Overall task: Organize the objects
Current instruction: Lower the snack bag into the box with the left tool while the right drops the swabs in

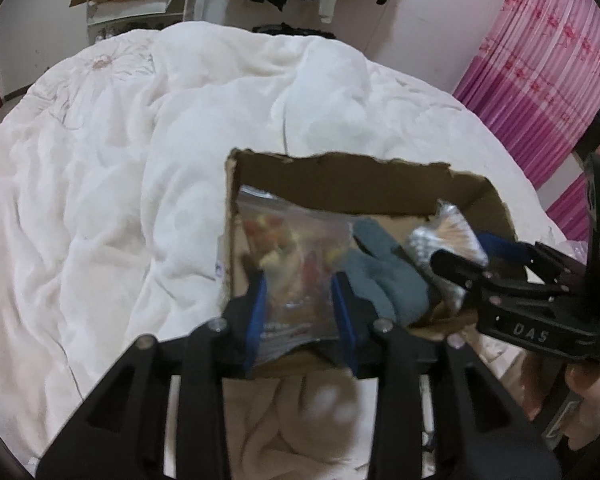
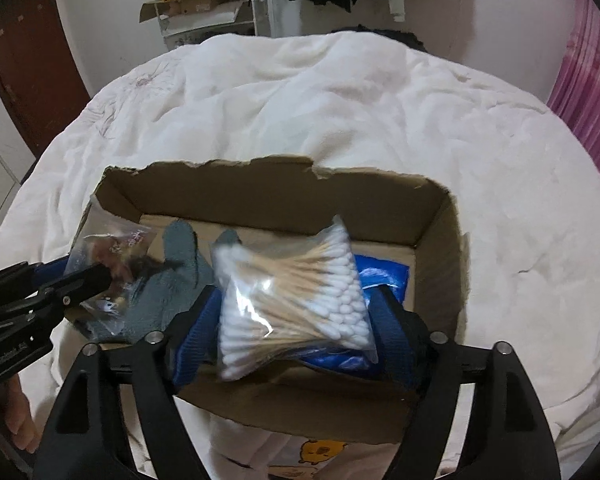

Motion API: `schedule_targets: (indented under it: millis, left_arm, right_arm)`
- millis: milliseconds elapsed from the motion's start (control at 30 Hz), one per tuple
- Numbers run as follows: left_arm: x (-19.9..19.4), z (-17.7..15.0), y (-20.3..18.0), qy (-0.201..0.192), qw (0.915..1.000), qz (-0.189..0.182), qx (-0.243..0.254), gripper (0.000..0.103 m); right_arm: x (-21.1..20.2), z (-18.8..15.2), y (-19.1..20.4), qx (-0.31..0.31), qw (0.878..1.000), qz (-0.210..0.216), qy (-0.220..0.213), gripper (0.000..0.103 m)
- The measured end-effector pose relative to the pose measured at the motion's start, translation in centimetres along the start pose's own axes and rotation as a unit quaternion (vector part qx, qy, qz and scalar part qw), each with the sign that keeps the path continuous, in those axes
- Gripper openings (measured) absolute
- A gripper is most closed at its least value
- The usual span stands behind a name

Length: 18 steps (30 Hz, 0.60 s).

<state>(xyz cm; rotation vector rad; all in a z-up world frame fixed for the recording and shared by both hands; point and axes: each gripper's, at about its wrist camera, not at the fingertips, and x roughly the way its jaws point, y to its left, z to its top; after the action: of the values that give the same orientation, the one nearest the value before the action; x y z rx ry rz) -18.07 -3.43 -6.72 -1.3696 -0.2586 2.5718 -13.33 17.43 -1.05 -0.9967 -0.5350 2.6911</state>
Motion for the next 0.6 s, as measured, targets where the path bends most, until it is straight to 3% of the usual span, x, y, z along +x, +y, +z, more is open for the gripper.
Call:
schedule_targets:
  millis: [100, 200, 267, 300, 600]
  left_arm:
    - [-0.3, -0.1, -0.1, 0.001, 1.0000, -0.001, -0.003, 0.038]
    - [-0.8, -0.2, -0.2, -0.001, 0.9999, -0.015, -0.008, 0.050]
    - [-1.5, -0.3, -0.3, -0.008, 0.9995, -0.028, -0.014, 0.074]
    - [-1.8, -0.4, -0.4, -0.012, 0.9994, -0.029, -0.014, 0.077]
    - [-5.8, -1.8, -2.2, -0.035, 0.9994, 0.005, -0.001, 0.080]
  right_arm:
    - [-0.5, 0.0, -0.3, 0.006, 1.000, -0.003, -0.005, 0.089]
    - [-1.6, -0.1, -0.5, 0.007, 1.000, -0.009, -0.012, 0.091]
    - [-2.8, -0.2, -0.6, 0.006, 1.000, -0.017, -0.025, 0.091]
    - [-3.3, -0.3, -0.5, 0.004, 0.999, -0.022, -0.032, 0.091]
    - [-8.2, -2.1, -0.4, 0.001, 0.998, -0.042, -0.052, 0.091]
